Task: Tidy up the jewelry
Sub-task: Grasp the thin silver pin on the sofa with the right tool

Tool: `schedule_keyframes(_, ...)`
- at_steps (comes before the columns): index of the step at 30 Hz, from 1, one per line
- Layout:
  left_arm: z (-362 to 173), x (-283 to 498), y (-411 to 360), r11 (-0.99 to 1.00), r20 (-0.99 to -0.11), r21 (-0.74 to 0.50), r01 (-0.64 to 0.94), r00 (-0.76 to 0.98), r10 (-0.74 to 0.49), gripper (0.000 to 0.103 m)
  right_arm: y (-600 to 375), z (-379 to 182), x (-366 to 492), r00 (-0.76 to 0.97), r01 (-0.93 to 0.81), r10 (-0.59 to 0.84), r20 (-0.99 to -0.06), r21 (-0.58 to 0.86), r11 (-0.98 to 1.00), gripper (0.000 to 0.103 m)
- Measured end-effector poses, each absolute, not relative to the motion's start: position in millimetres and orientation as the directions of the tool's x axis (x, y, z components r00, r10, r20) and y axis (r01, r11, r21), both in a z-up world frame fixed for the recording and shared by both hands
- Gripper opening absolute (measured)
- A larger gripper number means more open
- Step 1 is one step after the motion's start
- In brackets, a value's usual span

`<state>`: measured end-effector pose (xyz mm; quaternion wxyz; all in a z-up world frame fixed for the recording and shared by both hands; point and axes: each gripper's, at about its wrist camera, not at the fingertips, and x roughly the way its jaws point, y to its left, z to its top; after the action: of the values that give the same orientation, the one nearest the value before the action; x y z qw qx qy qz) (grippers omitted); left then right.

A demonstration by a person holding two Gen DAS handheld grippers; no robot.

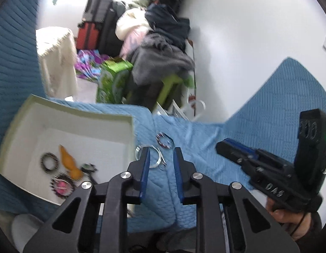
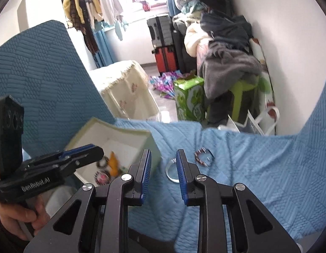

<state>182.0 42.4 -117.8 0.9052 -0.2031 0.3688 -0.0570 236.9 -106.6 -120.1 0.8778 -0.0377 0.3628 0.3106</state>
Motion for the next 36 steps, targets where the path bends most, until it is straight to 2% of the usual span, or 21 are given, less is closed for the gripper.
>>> schedule_keyframes(6,-139.3,198.6,28.4,0.917,-0.718,-0.397,-0.051,0.639,-0.275,0.021,-118.3,-183.9,256.0,0.47,-0.589,0.51,-0.72,0.174,0.789,0.021)
schedule_keyframes(11,-144.1,202.7,23.5,0.926,-0.745,-0.371,-0.065,0.616,-0.256,0.021,-110.2,-230.3,280.9,0.422,-0.617,0.494,-0.76,0.158,0.771,0.02)
schedule_keyframes(14,-145.9,203.4,22.9,0.926,-0.751,-0.369,-0.076,0.611,-0.249,0.021,-103.8,-251.5,302.2,0.39,-0.626,0.488,-0.781,0.163,0.762,0.011)
schedule_keyframes(22,-152.1,205.7,17.4,0.926,-0.767,-0.365,-0.099,0.595,-0.239,0.021,-81.5,-272.7,335.5,0.398,-0.676,0.454,-0.797,0.081,0.733,0.008)
schedule_keyframes(33,-159.3,207.2,18.5,0.924,-0.779,-0.361,-0.127,0.585,-0.224,0.021,-67.2,-276.6,321.8,0.422,-0.749,0.381,-0.823,-0.08,0.658,0.008)
schedule_keyframes(36,-160.0,205.0,18.5,0.923,-0.781,-0.359,-0.134,0.584,-0.219,0.021,-69.0,-276.6,322.8,0.383,-0.756,0.369,-0.847,-0.058,0.652,0.009)
